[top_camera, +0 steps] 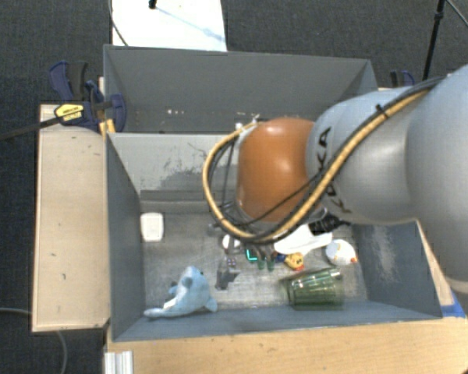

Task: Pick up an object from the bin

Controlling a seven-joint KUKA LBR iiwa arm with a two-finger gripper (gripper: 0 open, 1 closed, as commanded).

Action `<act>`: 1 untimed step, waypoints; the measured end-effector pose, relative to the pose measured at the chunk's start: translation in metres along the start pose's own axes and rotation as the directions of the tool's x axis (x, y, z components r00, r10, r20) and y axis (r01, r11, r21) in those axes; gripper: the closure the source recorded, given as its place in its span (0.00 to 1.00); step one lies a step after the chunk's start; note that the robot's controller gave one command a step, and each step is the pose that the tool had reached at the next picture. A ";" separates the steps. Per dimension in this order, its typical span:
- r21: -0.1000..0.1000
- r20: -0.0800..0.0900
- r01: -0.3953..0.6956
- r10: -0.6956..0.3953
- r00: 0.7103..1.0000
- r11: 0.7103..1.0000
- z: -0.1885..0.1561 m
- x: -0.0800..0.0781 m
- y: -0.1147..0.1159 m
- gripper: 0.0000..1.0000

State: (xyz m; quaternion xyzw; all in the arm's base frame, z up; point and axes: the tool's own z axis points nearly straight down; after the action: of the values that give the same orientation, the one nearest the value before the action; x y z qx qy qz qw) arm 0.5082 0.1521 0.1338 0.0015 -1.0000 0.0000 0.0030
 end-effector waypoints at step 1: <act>-0.001 0.008 -0.006 0.006 1.000 1.000 -0.004 -0.002 -0.001 0.00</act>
Offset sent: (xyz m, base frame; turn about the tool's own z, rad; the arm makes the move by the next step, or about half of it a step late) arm -0.0314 0.0678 -0.0638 -0.3087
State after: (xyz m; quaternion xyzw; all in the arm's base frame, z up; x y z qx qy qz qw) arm 0.5105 0.1514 0.1378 -0.0013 -1.0000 -0.0007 -0.0009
